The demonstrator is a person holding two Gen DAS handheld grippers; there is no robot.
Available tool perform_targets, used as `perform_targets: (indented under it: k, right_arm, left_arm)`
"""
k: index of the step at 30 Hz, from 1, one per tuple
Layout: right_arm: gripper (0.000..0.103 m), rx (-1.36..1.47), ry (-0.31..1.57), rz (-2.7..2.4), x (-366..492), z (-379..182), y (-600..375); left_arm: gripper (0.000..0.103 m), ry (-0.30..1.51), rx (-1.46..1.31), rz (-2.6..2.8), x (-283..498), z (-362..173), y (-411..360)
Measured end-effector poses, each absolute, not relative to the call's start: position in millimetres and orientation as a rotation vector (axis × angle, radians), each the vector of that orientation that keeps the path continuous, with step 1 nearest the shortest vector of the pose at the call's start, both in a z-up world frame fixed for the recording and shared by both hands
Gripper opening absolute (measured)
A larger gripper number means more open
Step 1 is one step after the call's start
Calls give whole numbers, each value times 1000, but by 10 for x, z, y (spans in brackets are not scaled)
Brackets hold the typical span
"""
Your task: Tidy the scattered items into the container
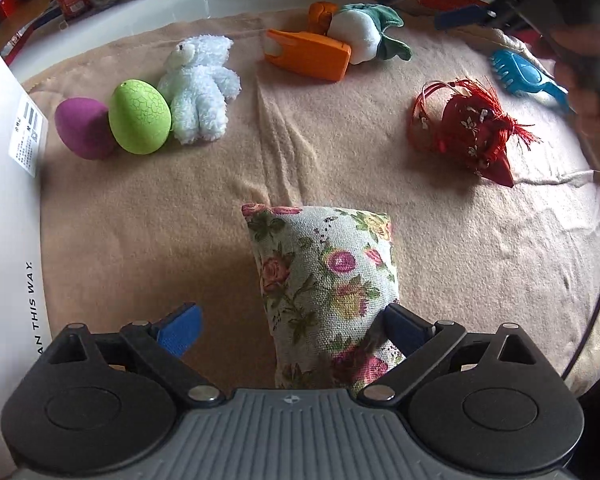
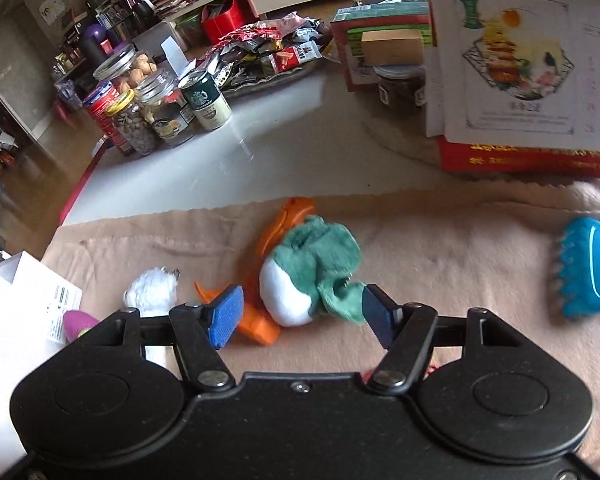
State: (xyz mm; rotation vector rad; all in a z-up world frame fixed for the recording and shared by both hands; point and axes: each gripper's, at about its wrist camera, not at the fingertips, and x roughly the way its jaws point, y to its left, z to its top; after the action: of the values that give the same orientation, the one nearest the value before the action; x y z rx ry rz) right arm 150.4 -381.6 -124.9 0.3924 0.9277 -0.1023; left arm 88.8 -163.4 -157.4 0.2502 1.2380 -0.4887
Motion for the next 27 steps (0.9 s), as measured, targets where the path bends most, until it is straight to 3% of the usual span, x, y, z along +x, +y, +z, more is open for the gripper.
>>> perform_targets:
  k: [7, 11, 20, 27]
  right_arm:
    - [64, 302, 996, -160, 2183, -1513, -3511]
    - [75, 52, 1095, -215, 2320, -1686, -3270]
    - [83, -100, 1286, -98, 1703, -1805, -3354]
    - [81, -84, 1377, -11, 1147, -1901, -3552]
  left_arm:
    - [97, 1127, 217, -394, 1182, -1280, -1402]
    - [97, 1107, 148, -325, 1568, -1109, -1214]
    - [97, 1040, 181, -148, 2325, -1024, -1107]
    - [97, 1061, 264, -71, 2726, -1302, -1217]
